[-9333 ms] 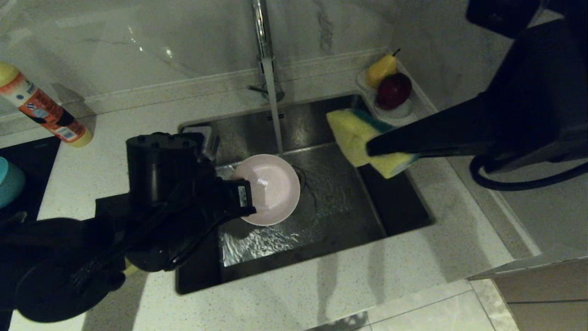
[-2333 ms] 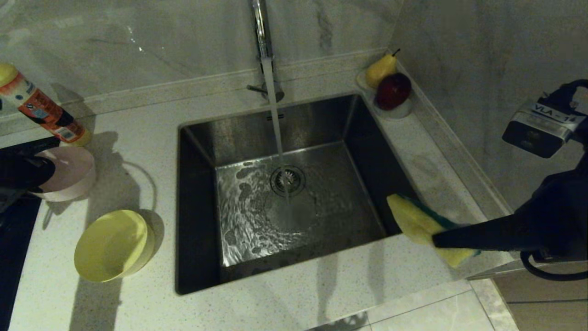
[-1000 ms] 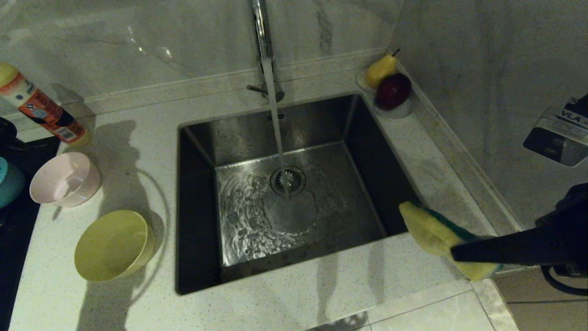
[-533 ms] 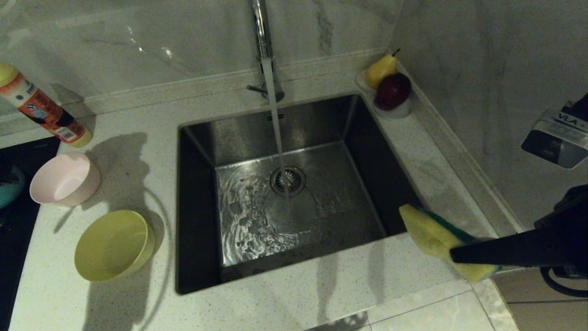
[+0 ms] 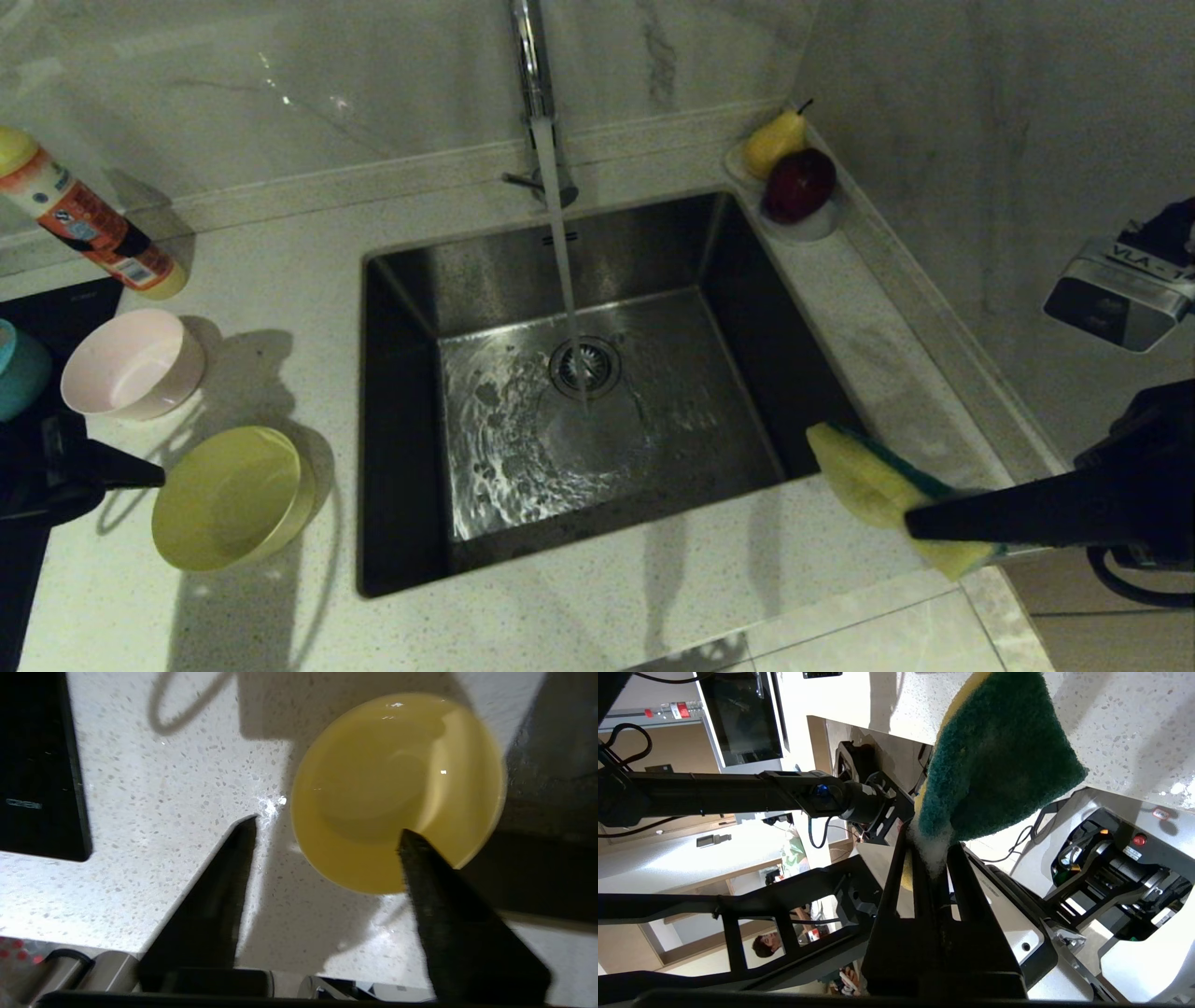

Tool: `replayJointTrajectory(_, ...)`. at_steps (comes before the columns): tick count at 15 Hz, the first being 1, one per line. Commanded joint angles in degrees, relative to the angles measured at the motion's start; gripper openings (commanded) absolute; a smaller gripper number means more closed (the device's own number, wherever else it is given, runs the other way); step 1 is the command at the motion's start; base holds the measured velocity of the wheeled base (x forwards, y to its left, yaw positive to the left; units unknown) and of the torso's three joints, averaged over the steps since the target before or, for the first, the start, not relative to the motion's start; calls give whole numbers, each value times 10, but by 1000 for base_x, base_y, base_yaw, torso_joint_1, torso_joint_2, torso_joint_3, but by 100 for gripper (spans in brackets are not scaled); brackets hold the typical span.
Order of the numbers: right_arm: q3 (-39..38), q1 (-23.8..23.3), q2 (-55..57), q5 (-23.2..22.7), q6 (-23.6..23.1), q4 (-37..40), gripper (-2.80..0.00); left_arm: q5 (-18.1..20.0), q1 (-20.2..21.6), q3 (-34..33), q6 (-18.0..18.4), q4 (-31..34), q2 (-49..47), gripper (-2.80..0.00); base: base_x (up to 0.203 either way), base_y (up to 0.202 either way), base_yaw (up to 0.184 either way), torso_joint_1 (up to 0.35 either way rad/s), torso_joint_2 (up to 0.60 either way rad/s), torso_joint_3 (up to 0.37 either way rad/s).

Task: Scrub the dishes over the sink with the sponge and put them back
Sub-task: Wash the bowl

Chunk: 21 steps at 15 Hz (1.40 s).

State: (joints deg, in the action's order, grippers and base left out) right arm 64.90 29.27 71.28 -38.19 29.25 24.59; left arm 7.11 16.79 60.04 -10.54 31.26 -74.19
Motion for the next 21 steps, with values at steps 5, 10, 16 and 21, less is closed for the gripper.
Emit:
replayJointTrajectory(5,-9,-18,6,-3,-2,-1,-280,-6,0,-55,0,-15,-23,0,0,0,0,0,0,0)
replayJointTrajectory(10,-12,-18,8,-3,-1,-3,-280,-14,0,-97,3,-47,-41,0,0,0,0,0,0,0)
replayJointTrajectory(16,-8,-18,16,-3,-2,-3,-280,-35,0,-120,-1,-87,-82,0,0,0,0,0,0,0)
replayJointTrajectory(21,-9,-22,15,-2,-3,-4,-280,-37,0,-129,-3,-115,-93,0,0,0,0,0,0,0)
